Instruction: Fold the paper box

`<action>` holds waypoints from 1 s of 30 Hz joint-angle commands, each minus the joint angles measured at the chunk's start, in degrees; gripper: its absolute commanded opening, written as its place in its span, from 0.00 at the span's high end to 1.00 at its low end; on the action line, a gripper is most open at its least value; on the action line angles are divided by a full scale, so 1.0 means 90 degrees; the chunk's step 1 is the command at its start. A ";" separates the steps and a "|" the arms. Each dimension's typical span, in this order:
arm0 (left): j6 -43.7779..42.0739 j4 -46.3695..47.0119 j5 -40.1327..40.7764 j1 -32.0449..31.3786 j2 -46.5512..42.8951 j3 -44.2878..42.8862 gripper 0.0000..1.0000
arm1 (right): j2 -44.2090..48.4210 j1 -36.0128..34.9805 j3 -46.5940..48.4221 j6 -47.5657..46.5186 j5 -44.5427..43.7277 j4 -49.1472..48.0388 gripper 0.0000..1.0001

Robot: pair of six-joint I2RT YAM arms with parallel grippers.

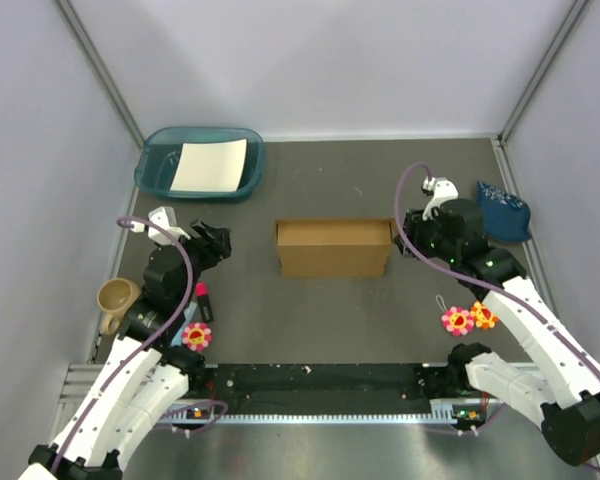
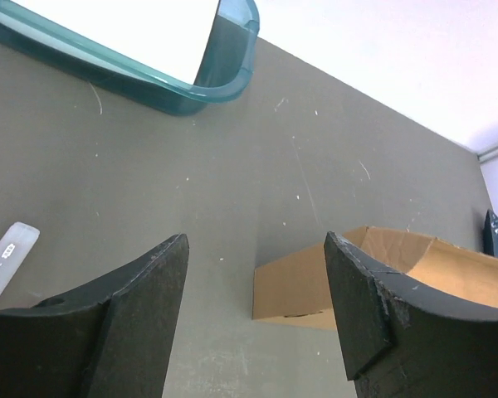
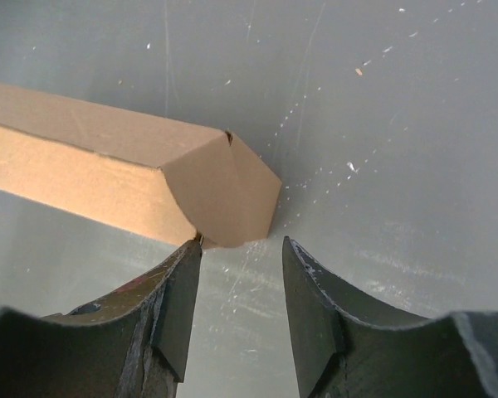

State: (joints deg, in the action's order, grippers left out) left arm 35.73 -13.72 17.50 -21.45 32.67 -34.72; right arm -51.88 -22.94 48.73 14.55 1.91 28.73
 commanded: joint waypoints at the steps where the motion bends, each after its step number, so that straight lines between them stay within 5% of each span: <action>1: -0.0522 0.0381 -0.0527 0.0030 -0.0104 -0.0039 0.30 | -0.0232 -0.0107 0.0523 -0.0171 -0.0456 -0.0214 0.56; 30: -0.1186 0.0567 -0.1543 0.0030 -0.0992 0.0225 0.25 | -0.0642 -0.0107 0.0445 -0.0122 -0.0427 -0.0829 0.72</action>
State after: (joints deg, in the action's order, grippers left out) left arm 27.27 -11.55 6.74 -21.41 26.17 -33.34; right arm -57.52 -23.22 50.76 13.50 -1.89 24.29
